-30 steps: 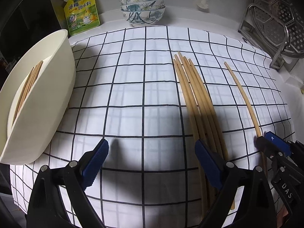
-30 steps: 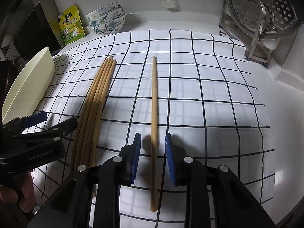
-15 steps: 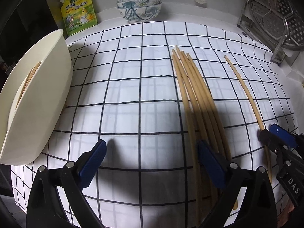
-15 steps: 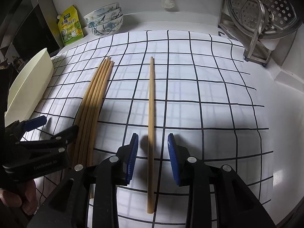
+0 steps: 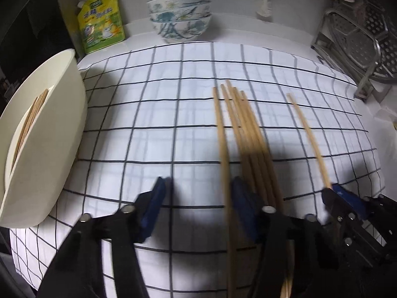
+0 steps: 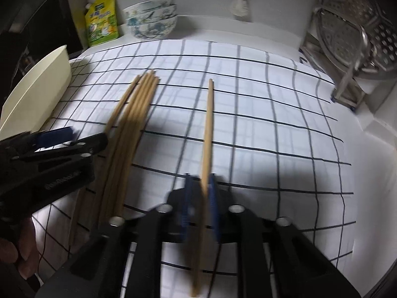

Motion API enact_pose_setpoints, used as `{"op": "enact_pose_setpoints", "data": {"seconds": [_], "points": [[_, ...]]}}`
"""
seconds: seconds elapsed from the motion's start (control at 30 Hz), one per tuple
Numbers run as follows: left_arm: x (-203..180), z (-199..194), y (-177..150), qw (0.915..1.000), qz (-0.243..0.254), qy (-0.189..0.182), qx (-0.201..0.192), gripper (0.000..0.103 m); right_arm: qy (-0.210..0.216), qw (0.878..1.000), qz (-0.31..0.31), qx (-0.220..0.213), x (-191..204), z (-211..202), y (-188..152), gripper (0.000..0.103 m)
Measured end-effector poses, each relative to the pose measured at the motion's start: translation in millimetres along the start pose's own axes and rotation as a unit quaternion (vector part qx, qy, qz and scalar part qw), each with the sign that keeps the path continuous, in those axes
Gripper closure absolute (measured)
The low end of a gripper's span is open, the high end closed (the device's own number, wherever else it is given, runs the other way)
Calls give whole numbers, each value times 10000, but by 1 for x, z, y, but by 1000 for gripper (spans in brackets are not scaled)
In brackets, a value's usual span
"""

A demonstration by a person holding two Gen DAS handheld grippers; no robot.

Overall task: Organize utensils
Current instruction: 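Close the right tool on a chopstick while the left tool grasps another, then lift and carry both held chopsticks over the white dish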

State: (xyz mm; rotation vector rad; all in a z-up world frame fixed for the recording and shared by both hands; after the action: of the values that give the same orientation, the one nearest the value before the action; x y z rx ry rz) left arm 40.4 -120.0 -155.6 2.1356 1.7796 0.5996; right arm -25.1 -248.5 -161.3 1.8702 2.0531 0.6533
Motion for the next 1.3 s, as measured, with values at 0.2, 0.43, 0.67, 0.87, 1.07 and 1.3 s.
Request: {"op": "enact_pose_setpoints", "data": {"seconds": [0.2, 0.43, 0.67, 0.87, 1.07, 1.3], "points": [[-7, -3, 2, 9995, 226, -189, 105, 96, 338, 9988, 349, 85, -8, -2, 4, 97], [11, -33, 12, 9994, 194, -290, -86, 96, 495, 9970, 583, -102, -5, -29, 14, 97], [54, -103, 42, 9950, 86, -170, -977, 96, 776, 9949, 458, -455, 23, -69, 51, 97], [106, -138, 60, 9904, -209, 4, -1365, 96, 1058, 9910, 34, -823, 66, -91, 92, 97], [157, -137, 62, 9912, -463, 180, -1225, 96, 1362, 9864, -222, -889, 114, -78, 123, 97], [235, -135, 58, 9871, -859, 470, -1267, 96, 1500, 9840, -416, -864, 167, -60, 142, 97]]}}
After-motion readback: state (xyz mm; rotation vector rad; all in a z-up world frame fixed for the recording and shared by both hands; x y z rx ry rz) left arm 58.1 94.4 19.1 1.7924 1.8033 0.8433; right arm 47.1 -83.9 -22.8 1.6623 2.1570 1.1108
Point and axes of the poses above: each gripper's, at about its wrist camera, not at the fingertips, and z roughly the way its jaws point, x to its left, y to its top, the point moved 1 cm from there along z, roughly the way its jaws point, and after that the axes turned 8 degrees about y, right-handed, at the moved point
